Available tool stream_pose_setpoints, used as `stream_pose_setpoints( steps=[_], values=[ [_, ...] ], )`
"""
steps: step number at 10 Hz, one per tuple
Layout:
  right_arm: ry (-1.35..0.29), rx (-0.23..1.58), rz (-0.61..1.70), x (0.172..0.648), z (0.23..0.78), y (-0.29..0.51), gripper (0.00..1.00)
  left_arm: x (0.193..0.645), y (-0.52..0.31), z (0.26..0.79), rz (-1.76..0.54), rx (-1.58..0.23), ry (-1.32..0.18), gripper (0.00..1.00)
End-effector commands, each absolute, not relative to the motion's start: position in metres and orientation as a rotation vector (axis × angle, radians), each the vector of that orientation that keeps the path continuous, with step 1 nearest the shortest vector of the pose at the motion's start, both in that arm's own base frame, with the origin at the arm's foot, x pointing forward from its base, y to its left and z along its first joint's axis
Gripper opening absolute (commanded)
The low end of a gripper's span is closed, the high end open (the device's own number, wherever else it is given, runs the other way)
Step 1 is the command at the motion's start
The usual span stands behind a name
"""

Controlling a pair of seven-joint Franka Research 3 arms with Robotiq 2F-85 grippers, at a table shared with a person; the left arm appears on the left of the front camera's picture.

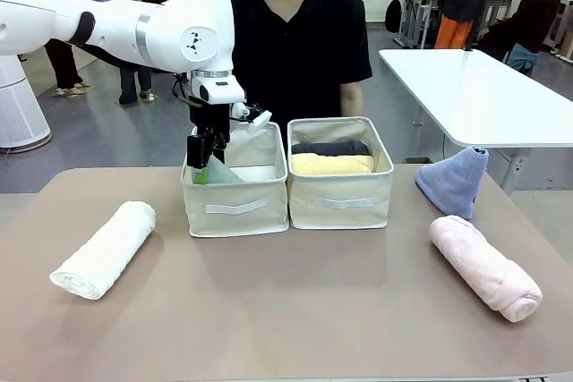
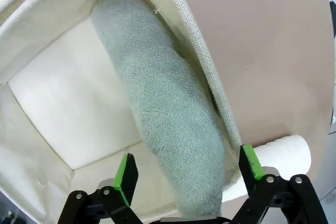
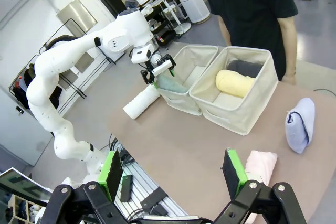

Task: Sort the towels based on their folding style.
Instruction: Pick up one triangle-folded towel and place it in the left Fabric basket.

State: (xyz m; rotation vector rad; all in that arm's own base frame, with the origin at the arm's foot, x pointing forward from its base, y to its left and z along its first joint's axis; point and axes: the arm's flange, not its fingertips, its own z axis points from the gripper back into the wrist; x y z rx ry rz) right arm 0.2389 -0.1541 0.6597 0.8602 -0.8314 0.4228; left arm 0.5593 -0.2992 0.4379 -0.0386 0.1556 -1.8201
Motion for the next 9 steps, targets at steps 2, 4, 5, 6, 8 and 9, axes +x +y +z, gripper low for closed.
stream_pose_setpoints(
  steps=[2,4,5,6,8,9],
  values=[
    [-0.844,0.876,0.441,0.241,0.660,-0.153,1.00,0.557,-0.292,0.442,-1.826,-0.018,0.123,1.00],
    [-0.844,0.876,0.441,0.241,0.660,-0.153,1.00,0.550,-0.288,0.473,-1.822,-0.036,0.113,1.00],
    [-0.844,0.876,0.441,0.241,0.660,-0.153,1.00,0.541,-0.268,0.524,-1.799,-0.066,0.036,1.00],
    [-0.844,0.876,0.441,0.241,0.660,-0.153,1.00,0.528,-0.236,0.577,-1.743,-0.102,-0.045,1.00],
    [-0.844,0.876,0.441,0.241,0.660,-0.153,1.00,0.488,-0.150,0.652,-1.598,-0.231,-0.226,1.00],
    [-0.844,0.876,0.441,0.241,0.660,-0.153,1.00,0.466,-0.111,0.669,-1.508,-0.261,-0.338,1.00]
  ],
)
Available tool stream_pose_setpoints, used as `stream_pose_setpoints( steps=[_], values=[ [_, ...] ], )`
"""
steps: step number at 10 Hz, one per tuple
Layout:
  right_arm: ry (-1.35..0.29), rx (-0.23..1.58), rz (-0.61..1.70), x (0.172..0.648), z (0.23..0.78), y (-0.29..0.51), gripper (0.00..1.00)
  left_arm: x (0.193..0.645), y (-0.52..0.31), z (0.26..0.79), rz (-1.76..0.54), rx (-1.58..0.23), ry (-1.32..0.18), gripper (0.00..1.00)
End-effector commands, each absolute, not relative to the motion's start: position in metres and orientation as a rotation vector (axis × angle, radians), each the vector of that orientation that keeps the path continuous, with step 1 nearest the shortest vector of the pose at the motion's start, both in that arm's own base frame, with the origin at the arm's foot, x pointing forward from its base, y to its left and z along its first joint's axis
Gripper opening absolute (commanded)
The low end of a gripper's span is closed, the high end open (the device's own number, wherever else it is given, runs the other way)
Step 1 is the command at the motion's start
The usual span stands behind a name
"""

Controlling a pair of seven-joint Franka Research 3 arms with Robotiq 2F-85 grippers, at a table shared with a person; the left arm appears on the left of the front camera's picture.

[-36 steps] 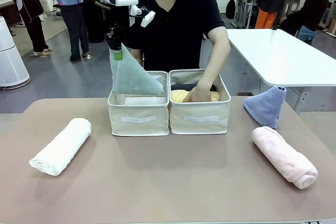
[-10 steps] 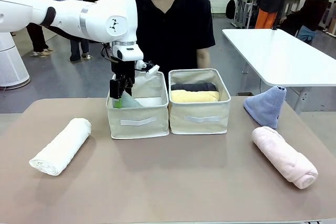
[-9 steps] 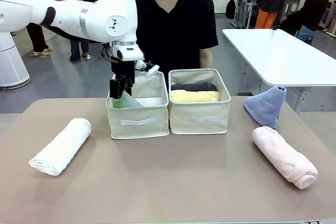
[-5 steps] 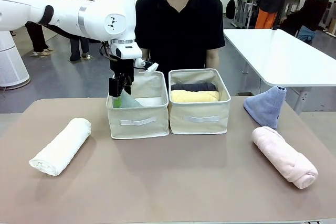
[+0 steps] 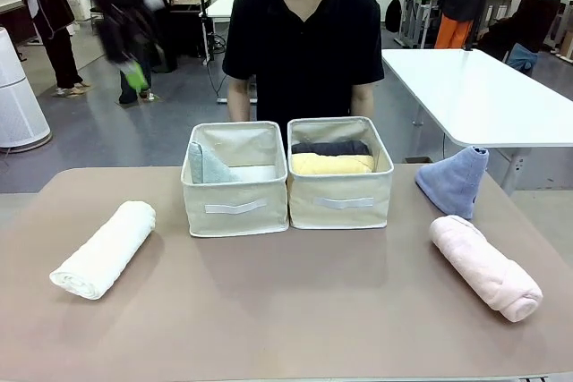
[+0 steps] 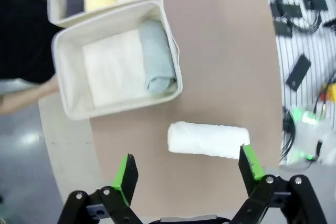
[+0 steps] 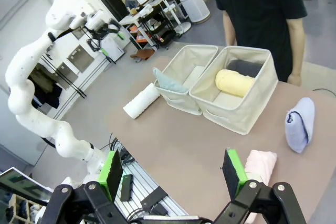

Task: Sort the towels based on their folding style.
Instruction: Pick up one triangle-folded towel and place it in the left Fabric basket.

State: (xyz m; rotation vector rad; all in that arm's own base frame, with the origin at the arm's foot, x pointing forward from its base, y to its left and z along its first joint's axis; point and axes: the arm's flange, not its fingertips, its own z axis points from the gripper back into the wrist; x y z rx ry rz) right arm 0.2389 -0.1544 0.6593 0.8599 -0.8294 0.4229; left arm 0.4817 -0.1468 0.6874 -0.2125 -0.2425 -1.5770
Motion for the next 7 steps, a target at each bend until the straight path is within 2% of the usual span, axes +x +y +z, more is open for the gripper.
stream_pose_setpoints(
  steps=[1,2,4,7],
  values=[
    [-0.844,0.876,0.441,0.241,0.660,-0.153,1.00,0.446,-0.076,0.680,-1.417,-0.271,-0.437,1.00],
    [-0.844,0.876,0.441,0.241,0.660,-0.153,1.00,0.425,-0.036,0.688,-1.308,-0.283,-0.543,1.00],
    [-0.844,0.876,0.441,0.241,0.660,-0.153,1.00,0.396,0.026,0.695,-1.157,-0.300,-0.661,1.00],
    [-0.844,0.876,0.441,0.241,0.660,-0.153,1.00,0.383,0.084,0.660,-1.112,-0.399,-0.707,1.00]
  ],
)
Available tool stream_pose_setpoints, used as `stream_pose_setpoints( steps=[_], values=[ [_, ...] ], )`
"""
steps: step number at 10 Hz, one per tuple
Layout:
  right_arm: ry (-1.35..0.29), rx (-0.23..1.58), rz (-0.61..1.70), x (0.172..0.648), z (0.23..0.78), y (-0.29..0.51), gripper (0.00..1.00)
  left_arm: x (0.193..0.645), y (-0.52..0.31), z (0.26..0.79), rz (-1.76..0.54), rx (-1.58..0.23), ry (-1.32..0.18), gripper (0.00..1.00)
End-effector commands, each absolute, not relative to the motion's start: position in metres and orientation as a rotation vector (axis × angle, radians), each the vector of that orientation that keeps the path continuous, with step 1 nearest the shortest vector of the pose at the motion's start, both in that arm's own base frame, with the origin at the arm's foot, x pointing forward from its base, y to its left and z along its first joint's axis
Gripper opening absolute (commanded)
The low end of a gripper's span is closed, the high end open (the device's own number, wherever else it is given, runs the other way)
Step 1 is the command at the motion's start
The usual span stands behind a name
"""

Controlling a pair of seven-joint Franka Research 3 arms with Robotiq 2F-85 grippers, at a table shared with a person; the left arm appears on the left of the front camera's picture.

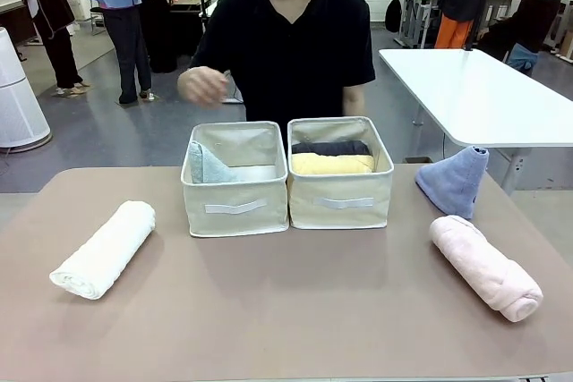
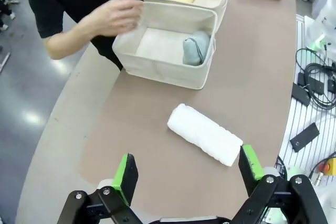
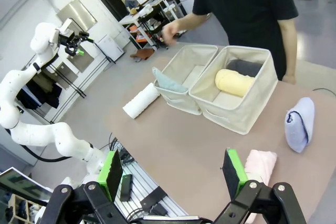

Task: Sort the towels based on their folding style.
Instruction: Pick up one triangle-folded towel and place it in the left Fabric basket, then pick up another triangle-folded towel from the table and place it in the left Fabric basket.

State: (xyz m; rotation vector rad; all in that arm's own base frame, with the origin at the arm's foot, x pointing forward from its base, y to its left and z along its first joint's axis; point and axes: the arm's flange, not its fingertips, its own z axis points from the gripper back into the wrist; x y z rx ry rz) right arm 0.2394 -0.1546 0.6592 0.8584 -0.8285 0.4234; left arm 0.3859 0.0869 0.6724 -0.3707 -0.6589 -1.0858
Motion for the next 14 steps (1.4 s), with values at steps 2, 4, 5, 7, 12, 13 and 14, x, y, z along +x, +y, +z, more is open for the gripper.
stream_pose_setpoints(
  steps=[2,4,5,7,12,13,14],
  values=[
    [-0.844,0.876,0.441,0.241,0.660,-0.153,1.00,0.374,0.102,0.655,-1.080,-0.418,-0.711,1.00],
    [-0.844,0.876,0.441,0.241,0.660,-0.153,1.00,0.368,0.108,0.643,-1.044,-0.438,-0.708,1.00],
    [-0.844,0.876,0.441,0.241,0.660,-0.153,1.00,0.365,0.109,0.644,-1.048,-0.424,-0.700,1.00],
    [-0.844,0.876,0.441,0.241,0.660,-0.153,1.00,0.373,0.110,0.648,-1.049,-0.414,-0.676,1.00],
    [-0.844,0.876,0.441,0.241,0.660,-0.153,1.00,0.373,0.110,0.648,-1.049,-0.414,-0.676,1.00],
    [-0.844,0.876,0.441,0.241,0.660,-0.153,1.00,0.373,0.110,0.648,-1.049,-0.414,-0.676,1.00],
    [-0.844,0.876,0.441,0.241,0.660,-0.153,1.00,0.373,0.110,0.648,-1.049,-0.414,-0.676,1.00]
  ],
)
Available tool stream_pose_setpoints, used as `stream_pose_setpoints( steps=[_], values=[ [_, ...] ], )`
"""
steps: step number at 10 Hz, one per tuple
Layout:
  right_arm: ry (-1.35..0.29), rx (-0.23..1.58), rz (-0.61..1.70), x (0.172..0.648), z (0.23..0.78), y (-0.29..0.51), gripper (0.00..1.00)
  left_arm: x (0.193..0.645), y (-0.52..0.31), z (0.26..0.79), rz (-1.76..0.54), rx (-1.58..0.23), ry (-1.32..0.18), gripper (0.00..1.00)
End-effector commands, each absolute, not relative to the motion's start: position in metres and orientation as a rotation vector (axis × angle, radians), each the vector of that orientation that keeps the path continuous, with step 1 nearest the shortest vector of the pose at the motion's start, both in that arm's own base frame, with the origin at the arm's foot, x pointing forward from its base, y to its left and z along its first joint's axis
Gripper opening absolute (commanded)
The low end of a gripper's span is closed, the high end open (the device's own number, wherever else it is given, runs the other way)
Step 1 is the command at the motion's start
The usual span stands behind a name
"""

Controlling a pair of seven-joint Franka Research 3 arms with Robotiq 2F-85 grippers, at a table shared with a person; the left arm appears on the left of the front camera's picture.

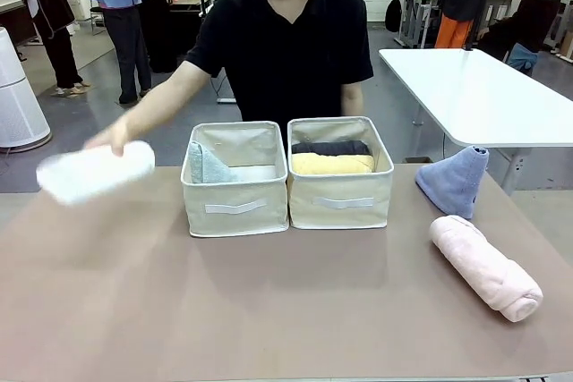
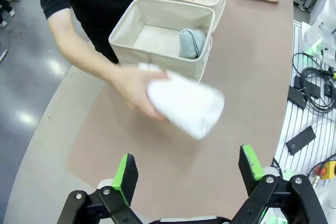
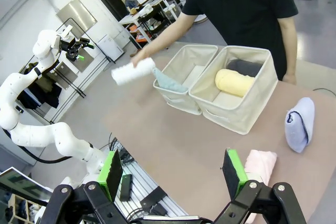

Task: Sort the towels based on their folding style.
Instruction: Pick up another triangle-folded towel from the table and place it in the left Fabric basket.

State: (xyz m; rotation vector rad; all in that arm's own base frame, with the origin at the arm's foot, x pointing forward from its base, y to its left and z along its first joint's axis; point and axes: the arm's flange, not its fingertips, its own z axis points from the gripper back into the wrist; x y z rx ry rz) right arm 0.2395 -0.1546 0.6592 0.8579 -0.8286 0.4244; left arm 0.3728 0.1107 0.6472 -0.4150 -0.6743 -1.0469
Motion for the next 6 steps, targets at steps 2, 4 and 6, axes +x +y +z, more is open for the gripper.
stream_pose_setpoints(
  steps=[2,4,6],
  values=[
    [-0.844,0.876,0.441,0.241,0.660,-0.153,1.00,0.373,0.110,0.648,-1.049,-0.414,-0.676,1.00],
    [-0.844,0.876,0.441,0.241,0.660,-0.153,1.00,0.365,0.125,0.655,-1.053,-0.501,-0.773,1.00],
    [-0.844,0.876,0.441,0.241,0.660,-0.153,1.00,0.356,0.130,0.658,-1.035,-0.545,-0.851,1.00]
  ],
)
